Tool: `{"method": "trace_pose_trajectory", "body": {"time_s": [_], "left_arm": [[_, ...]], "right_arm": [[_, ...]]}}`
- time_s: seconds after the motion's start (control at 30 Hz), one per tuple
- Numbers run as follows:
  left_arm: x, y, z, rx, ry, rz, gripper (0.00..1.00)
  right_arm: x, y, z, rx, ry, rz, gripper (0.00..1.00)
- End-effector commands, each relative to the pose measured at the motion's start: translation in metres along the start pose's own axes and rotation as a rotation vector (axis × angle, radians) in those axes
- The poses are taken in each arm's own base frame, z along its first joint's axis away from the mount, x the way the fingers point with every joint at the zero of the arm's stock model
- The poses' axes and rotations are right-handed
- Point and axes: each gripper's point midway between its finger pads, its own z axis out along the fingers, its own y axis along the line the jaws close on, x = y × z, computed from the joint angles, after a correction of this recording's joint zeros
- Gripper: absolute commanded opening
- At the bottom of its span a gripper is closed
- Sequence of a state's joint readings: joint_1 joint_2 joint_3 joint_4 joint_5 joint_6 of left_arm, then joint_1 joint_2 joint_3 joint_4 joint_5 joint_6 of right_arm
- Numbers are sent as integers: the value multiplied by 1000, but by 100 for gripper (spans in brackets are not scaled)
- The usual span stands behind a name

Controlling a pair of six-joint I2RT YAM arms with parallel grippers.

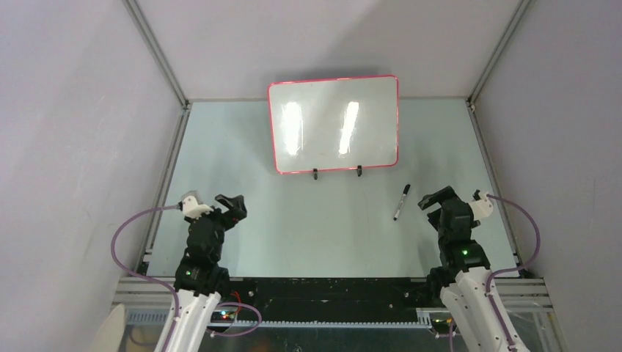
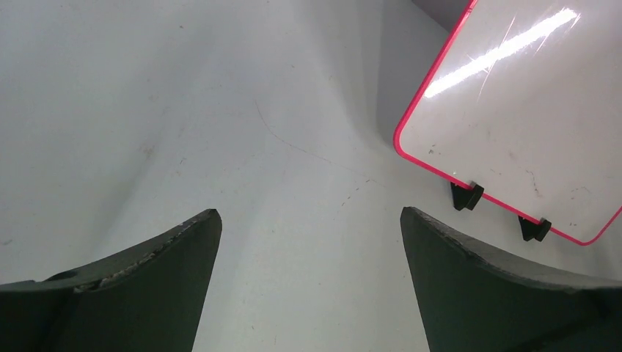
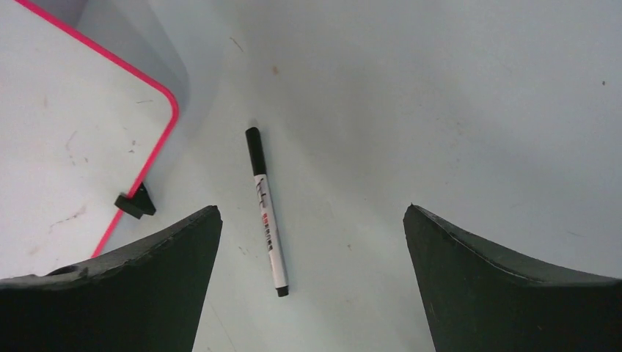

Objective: Write a sentence on the whiteboard
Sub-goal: Pick up the whiteboard marker from the center of the board.

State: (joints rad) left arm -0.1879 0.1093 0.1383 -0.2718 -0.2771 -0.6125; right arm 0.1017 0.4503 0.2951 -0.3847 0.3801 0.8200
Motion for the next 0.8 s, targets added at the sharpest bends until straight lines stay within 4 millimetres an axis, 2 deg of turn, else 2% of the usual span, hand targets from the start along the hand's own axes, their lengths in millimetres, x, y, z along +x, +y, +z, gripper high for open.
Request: {"method": "trace_pose_trajectory", "body": {"time_s": [0.0,0.13,0.2,0.27,0.3,0.33,0.37,0.47,0.77], "left_arm": [[-16,-12,-4,41,-44,-17,99],[-15,-16,-4,64,-40,-13,99],[-14,-17,-4,69,-35,-10,99],[-13,-17,-4,75,-29,-4,99],[-13,-17,-4,75,-27,-1,98],[-10,-18,-4,84,-15,4,97],[-10,-21,-4,96,-14,7,97],[-6,-25,-3,118,6,22,96],[-4,-24,-2,110,25,27,96]], "right_arm": [[-20,6,-1,51,-51,3,100],[-9,3,2,113,17,-63,100],[1,2,2,149,71,-114,95],[10,8,2,171,122,-187,93],[12,21,1,139,140,-222,89],[21,21,4,152,179,-288,88],[22,30,2,137,196,-326,89],[39,33,6,164,275,-412,88],[63,50,12,122,388,-447,74]]}}
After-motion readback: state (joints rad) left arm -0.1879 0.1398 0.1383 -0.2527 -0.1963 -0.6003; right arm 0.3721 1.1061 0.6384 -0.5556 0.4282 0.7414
